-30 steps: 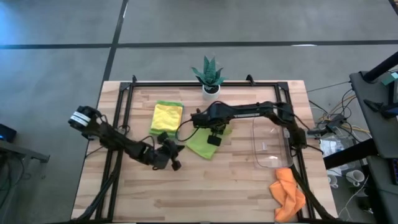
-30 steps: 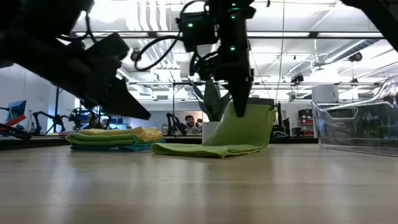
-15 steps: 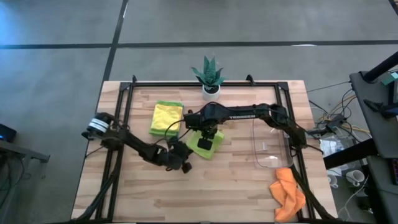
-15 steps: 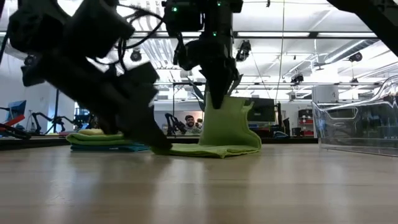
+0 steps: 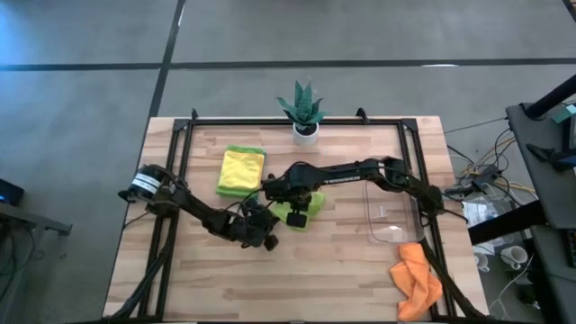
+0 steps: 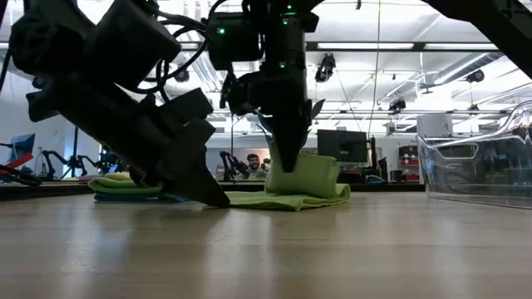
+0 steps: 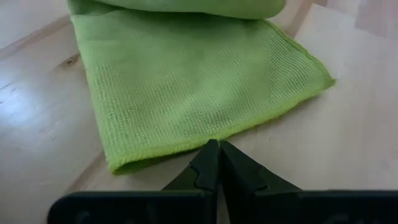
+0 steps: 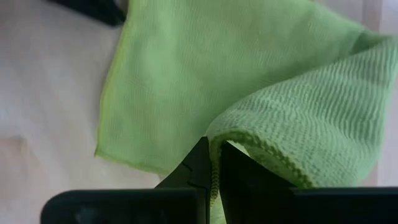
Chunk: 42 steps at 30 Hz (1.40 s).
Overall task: Fold microfiber towels
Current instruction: Fold the light green towel on the table
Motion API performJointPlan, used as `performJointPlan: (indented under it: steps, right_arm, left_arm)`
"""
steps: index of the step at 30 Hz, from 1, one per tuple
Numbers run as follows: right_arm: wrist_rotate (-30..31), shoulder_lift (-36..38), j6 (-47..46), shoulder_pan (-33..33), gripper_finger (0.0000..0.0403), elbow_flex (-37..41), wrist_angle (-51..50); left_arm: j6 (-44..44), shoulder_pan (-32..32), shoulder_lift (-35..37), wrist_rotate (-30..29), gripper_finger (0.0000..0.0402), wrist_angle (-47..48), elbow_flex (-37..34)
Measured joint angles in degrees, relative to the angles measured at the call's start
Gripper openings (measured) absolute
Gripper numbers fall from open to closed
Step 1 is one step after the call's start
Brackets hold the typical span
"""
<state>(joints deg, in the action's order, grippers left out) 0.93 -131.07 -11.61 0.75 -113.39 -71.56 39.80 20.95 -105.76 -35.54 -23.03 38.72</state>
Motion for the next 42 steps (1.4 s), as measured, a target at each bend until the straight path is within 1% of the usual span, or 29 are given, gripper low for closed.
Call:
performJointPlan:
  steps: [2,4,8,11,14,18,21,24,25,27,29,32,34,37,39,42]
  right_arm:
    - [0.03,0.00,0.58,0.00,0.0013,-0.04,0.95]
    - [0.12,0.00,1.36,0.16,0.0013,-0.04,1.96]
    - [0.02,0.00,4.62,0.93,0.0013,0.50,4.95]
    - [0.10,0.02,6.06,2.05,0.0025,0.77,6.59]
    - [-0.86,0.04,7.26,3.13,0.0057,0.81,6.64]
    - [-5.90,0.13,9.30,3.94,0.0116,0.41,7.53]
    - [-8.61,1.68,10.63,4.70,0.0157,0.31,9.38]
    - [-8.00,4.34,11.18,5.57,0.0191,0.57,9.46]
    - [-7.02,5.30,11.25,5.77,0.0200,1.04,9.48]
    - [-3.23,6.71,11.27,5.99,0.0213,2.54,9.52]
    - [1.38,7.95,11.46,6.09,0.0219,4.92,9.65]
    - [6.64,11.26,11.41,6.69,0.0220,10.45,13.87]
    - [6.74,15.58,10.85,7.43,0.0218,16.09,19.82]
    - [6.27,23.49,10.39,8.49,0.0215,25.98,31.20]
    - [6.17,27.80,10.41,8.65,0.0215,32.17,37.29]
    - [6.38,32.70,10.40,8.44,0.0215,39.64,42.60]
  left_arm:
    - [-1.03,0.48,1.27,1.79,0.0000,0.94,-0.15]
    - [-1.16,1.79,3.60,3.97,0.0000,4.00,-0.15]
    - [0.31,4.45,9.29,3.67,0.0000,11.11,-0.20]
    - [0.35,6.15,12.74,3.46,0.0000,12.57,-0.97]
    - [0.13,6.70,15.40,3.35,0.0000,12.58,-1.75]
    - [1.83,6.57,16.47,2.48,0.0000,13.10,-1.87]
    - [3.14,6.89,16.55,2.80,0.0000,13.00,-1.77]
    - [3.66,7.30,16.55,3.00,0.0000,13.07,-1.85]
    - [4.45,7.41,16.55,2.99,0.0000,13.06,-1.89]
    - [5.81,7.41,16.55,2.77,0.0000,12.92,-1.90]
    - [6.38,7.46,16.55,0.42,0.0000,12.25,-1.77]
    - [4.54,7.11,16.57,-6.37,0.0000,6.33,-1.55]
    - [1.14,6.86,16.58,-10.21,0.0000,1.88,-1.55]
    - [-3.04,5.87,16.13,-13.01,0.0000,-2.17,-1.09]
    - [-4.79,5.16,15.00,-13.86,0.0000,-5.98,-0.83]
    - [-9.46,3.30,11.66,-13.78,0.0000,-14.15,-0.46]
